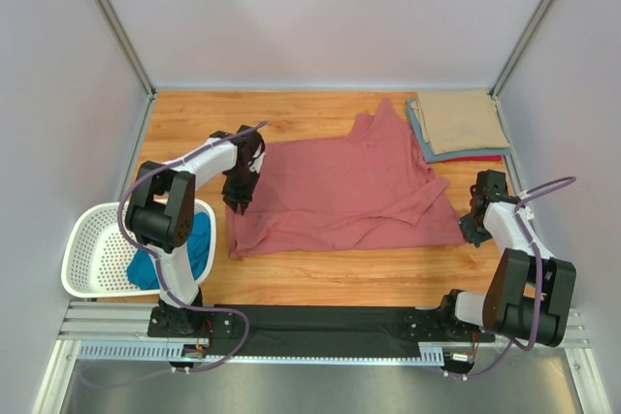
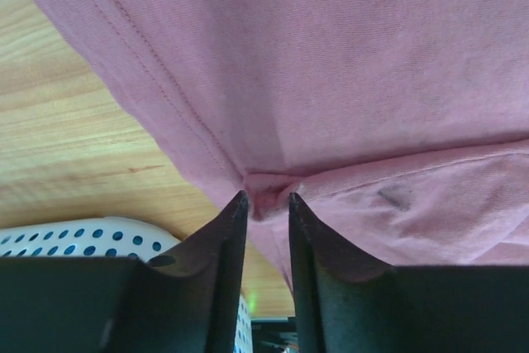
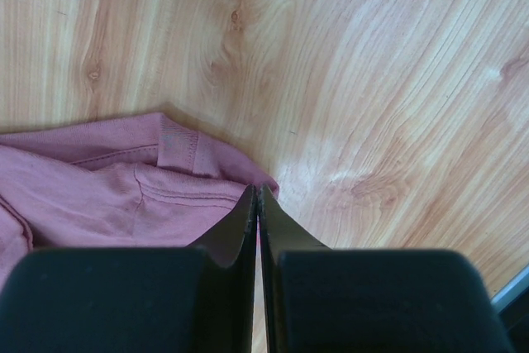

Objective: Fold and stack the t-shirts
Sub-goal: Fold the tshirt

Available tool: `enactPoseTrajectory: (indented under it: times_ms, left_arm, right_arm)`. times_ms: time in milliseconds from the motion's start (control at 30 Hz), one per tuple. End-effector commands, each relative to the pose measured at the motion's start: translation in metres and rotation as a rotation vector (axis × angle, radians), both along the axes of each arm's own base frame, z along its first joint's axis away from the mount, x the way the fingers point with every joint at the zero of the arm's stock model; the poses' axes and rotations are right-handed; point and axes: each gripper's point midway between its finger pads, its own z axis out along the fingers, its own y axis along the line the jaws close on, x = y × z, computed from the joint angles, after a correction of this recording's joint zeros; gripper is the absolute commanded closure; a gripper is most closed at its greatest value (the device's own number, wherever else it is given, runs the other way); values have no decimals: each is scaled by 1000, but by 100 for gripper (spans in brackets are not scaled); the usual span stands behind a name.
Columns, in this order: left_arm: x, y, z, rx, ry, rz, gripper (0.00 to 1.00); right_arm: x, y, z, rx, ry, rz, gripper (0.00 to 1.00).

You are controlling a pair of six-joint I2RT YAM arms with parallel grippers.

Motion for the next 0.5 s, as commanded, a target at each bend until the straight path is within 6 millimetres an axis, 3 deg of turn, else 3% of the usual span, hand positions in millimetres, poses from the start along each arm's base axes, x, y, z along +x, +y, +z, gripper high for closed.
enactPoseTrajectory:
  times_ms: [0, 133, 300, 467]
  left_arm:
    - [-2, 0, 0, -4, 30, -17, 68]
    - [-2, 6, 5, 34, 23, 0, 78]
    - [1, 13, 11, 76, 3, 19, 99]
    - [4, 26, 14, 149, -23, 48, 100]
  right_arm:
    - [10, -8, 7, -29, -32, -5, 100]
    - [12, -8, 7, -26, -35, -4, 100]
    - [11, -8, 8, -25, -33, -4, 100]
    - [9, -7, 8, -27, -38, -2, 100]
